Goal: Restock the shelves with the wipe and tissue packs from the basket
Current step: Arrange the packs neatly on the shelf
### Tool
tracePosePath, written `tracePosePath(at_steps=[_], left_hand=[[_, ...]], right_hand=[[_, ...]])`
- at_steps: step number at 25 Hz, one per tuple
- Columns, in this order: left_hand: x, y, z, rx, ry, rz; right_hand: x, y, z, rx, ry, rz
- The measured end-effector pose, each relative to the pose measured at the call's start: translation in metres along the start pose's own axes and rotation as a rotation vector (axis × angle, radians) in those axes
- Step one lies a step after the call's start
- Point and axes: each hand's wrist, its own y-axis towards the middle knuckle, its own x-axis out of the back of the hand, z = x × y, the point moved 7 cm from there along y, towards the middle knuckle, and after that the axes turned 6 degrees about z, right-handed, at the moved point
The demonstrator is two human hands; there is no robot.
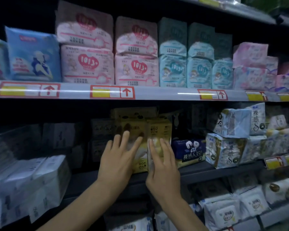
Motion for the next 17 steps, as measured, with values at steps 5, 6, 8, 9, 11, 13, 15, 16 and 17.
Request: tracePosePath(at_steps=[5, 6, 8, 9, 11, 13, 15, 16, 17], left_hand=[[-0.016, 0.004, -0.007, 0.06, 0.0, 0.047], [-0.011, 0.006, -0.008, 0.044, 0.002, 0.057], [-0.004, 0.004, -0.009, 0.041, 0.026, 0.092], [0.001, 0.003, -0.011, 0.037, 0.059, 0.106], [0.016, -0.002, -0.017, 0.025, 0.141, 0.09], [0.025, -0.005, -0.021, -0.013, 0.192, 0.07], [0.023, -0.01, -0.023, -0.078, 0.176, 0.101], [0.016, -0.011, -0.022, -0.111, 0.153, 0.116], [0.012, -0.011, -0.019, -0.127, 0.128, 0.121]], right_hand=[[-0.009, 0.014, -0.009, -0.057, -0.097, 0.062], [-0.009, 0.015, -0.009, -0.07, -0.098, 0.08], [-0.004, 0.011, -0.008, -0.063, -0.095, 0.11], [0.0, 0.01, -0.008, -0.05, -0.093, 0.117], [0.011, 0.01, -0.008, -0.033, -0.09, 0.119], [0.023, 0.013, -0.007, -0.034, -0.095, 0.091], [0.021, 0.01, -0.005, -0.052, -0.099, 0.128], [0.018, 0.008, -0.004, -0.062, -0.105, 0.166], [0.017, 0.006, -0.002, -0.071, -0.116, 0.196]])
